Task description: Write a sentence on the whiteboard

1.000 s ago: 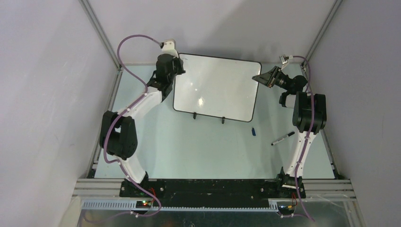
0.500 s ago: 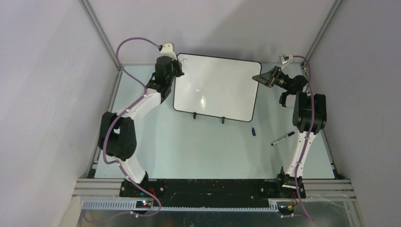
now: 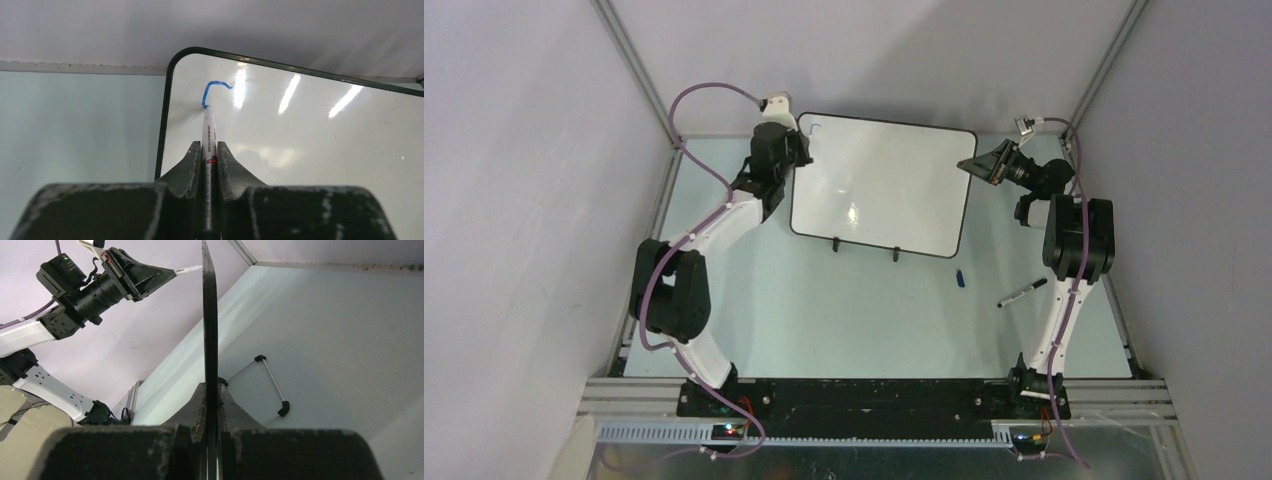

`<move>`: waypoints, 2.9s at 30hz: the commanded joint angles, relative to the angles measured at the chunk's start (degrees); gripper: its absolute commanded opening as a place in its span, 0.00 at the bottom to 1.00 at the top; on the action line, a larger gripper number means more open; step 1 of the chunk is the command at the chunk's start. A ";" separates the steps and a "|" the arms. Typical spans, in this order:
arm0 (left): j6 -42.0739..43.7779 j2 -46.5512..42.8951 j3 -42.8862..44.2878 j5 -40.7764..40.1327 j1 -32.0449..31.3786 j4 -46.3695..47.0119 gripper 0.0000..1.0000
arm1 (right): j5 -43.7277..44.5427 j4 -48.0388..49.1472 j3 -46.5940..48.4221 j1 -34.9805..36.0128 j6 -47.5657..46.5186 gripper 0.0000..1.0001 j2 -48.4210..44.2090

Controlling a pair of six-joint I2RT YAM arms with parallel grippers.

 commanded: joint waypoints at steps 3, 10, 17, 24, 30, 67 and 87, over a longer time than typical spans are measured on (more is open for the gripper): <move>-0.71 -1.75 0.52 2.55 -0.07 0.71 0.00 | -2.35 2.74 -0.06 0.64 -0.01 0.00 -3.29; -0.04 -1.67 0.59 3.56 -0.54 0.64 0.00 | -2.49 2.81 -0.06 0.64 0.00 0.00 -3.28; 0.56 -1.59 0.77 4.89 -0.72 -0.08 0.00 | -2.51 2.78 -0.07 0.68 0.08 0.00 -3.33; 0.85 -2.09 -0.07 4.92 -1.01 -0.83 0.00 | -2.66 2.76 -0.07 0.55 0.18 0.00 -3.29; 0.47 -3.91 -2.72 4.76 -1.04 -0.76 0.00 | -2.74 2.76 -0.06 0.55 0.32 0.00 -3.30; -1.33 -13.86 -13.52 1.46 -1.26 10.39 0.00 | -2.59 2.90 -0.07 0.47 0.42 0.00 -3.39; -1.25 -5.99 -6.64 6.31 -3.08 10.44 0.00 | -2.21 2.93 -0.04 0.64 0.60 0.00 -3.45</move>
